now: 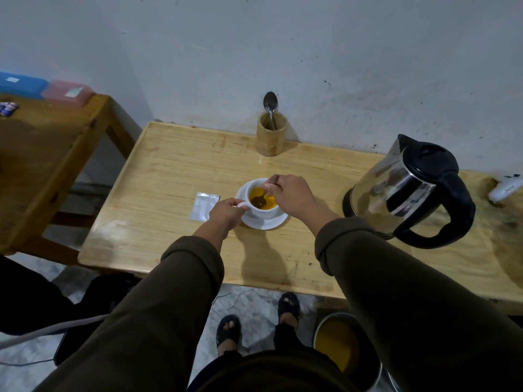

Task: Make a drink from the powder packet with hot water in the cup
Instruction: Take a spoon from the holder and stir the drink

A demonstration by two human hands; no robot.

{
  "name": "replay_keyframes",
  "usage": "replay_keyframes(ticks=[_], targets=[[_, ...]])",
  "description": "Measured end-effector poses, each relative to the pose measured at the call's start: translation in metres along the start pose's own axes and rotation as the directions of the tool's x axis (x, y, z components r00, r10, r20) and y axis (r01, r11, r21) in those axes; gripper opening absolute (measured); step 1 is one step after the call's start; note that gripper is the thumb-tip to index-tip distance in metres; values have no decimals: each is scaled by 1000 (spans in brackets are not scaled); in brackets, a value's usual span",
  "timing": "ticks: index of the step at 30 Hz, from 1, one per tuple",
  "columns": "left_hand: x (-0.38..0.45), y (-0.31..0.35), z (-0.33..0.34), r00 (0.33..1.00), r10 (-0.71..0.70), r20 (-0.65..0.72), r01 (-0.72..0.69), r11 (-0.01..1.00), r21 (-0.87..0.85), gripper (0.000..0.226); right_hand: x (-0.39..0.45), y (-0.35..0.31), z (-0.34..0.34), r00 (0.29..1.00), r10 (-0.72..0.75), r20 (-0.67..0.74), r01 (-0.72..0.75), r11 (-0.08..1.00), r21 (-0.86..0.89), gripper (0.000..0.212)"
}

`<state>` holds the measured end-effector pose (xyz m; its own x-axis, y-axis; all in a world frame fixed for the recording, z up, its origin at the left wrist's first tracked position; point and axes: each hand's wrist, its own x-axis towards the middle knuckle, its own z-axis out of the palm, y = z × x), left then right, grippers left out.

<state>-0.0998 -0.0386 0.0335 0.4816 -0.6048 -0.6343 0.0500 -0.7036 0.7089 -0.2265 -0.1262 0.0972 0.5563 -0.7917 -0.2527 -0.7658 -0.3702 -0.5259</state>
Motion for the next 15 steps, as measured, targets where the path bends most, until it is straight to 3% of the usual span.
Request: replay_keyframes(ticks=[8, 15], targets=[[-1, 1, 0, 1000, -4, -11, 4, 1000, -4, 34, 3, 5, -1, 997, 16, -71, -24, 993, -116, 30], [-2, 1, 0, 1000, -3, -4, 3, 1000, -4, 32, 1, 3, 3, 1000, 3, -31, -3, 1000, -11, 30]])
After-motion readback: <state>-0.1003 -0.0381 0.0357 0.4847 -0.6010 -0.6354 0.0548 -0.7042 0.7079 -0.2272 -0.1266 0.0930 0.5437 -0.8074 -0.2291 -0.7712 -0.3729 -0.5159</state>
